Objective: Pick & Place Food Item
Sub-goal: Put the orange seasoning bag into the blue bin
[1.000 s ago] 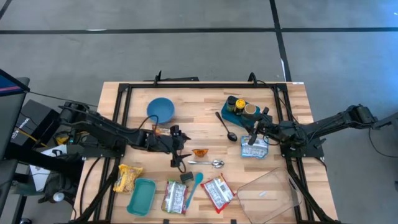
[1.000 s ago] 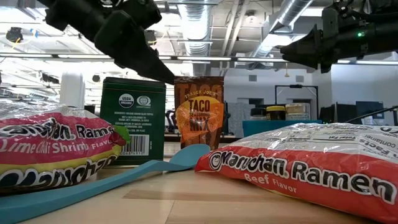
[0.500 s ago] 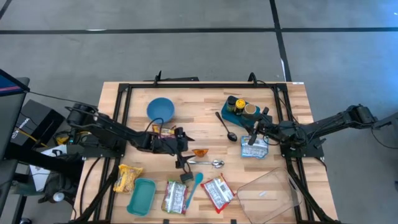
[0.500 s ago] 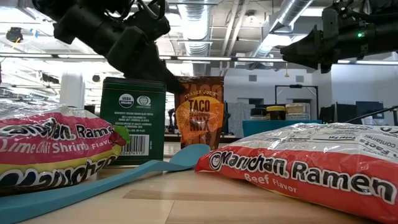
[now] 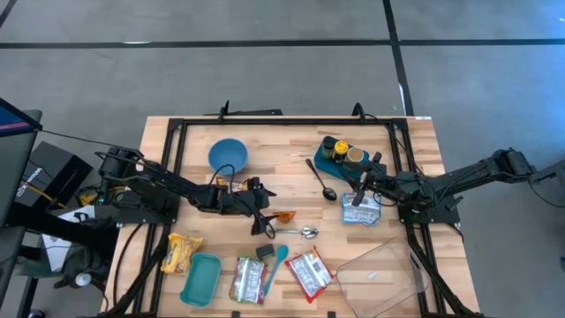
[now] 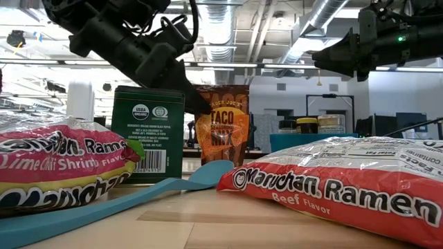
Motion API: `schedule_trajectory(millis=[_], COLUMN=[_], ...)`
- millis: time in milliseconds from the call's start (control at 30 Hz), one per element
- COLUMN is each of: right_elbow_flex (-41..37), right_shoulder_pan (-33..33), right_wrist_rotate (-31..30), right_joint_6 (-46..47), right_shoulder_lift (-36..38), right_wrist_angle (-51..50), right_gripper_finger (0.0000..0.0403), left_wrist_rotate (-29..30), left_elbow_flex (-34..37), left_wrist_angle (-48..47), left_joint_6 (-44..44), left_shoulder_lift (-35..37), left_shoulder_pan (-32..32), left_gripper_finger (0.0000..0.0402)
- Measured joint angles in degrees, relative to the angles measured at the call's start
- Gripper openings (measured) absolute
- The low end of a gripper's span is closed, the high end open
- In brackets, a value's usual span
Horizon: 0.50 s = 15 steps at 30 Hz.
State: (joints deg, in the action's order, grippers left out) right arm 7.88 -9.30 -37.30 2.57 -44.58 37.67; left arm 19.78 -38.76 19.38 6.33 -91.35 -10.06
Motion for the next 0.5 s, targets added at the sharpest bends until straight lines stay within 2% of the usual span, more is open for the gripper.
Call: schedule_trajectory(millis=[200,500], right_elbow_flex=[0.00,0.00], right_shoulder_pan=[0.00,0.00], right_wrist_rotate=[0.00,0.00], right_joint_6=[0.00,0.00], right_shoulder_lift=[0.00,0.00], right_wrist_angle=[0.00,0.00], right_gripper_finger=[0.0154,0.0154], left_wrist_rotate=[-4.70,-4.93], left_elbow_flex=[0.00,0.00], left_wrist_angle=[0.47,1.17], left_joint_6=[-0.01,0.00], left_shoulder_lift=[0.00,0.00], left_shoulder_pan=[0.23,0.23], left_gripper_finger=[0.0293,0.0203])
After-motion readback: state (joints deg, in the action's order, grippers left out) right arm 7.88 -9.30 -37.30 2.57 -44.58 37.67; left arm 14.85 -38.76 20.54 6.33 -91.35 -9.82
